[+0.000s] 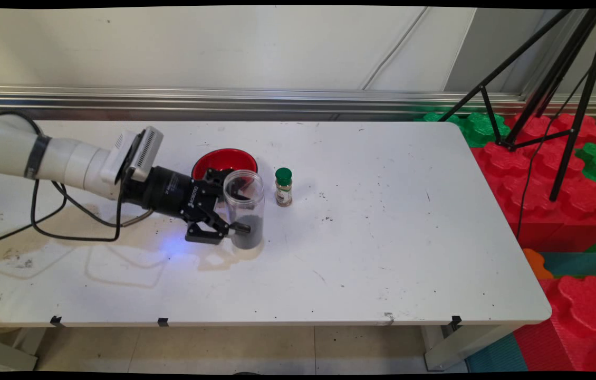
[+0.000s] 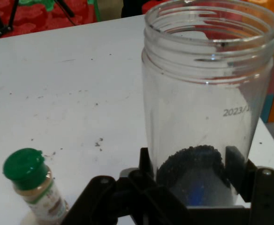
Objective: Place the picked object on the table
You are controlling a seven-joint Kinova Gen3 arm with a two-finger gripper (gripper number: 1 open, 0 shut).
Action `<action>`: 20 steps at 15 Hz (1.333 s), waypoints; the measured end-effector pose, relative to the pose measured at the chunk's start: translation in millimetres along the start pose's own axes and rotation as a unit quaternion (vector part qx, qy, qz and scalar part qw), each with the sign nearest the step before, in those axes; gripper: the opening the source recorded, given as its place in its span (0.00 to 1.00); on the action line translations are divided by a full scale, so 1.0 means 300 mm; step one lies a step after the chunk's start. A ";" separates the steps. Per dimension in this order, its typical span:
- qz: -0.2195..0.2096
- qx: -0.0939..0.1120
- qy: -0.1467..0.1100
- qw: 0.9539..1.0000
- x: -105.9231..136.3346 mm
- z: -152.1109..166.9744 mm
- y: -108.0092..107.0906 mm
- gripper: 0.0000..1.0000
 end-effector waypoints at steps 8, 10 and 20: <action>-0.022 0.001 0.007 1.000 -0.059 -0.003 0.032 0.00; -0.027 0.003 0.007 1.000 -0.075 -0.017 0.038 0.00; -0.047 0.013 -0.006 0.999 -0.166 -0.148 0.064 0.00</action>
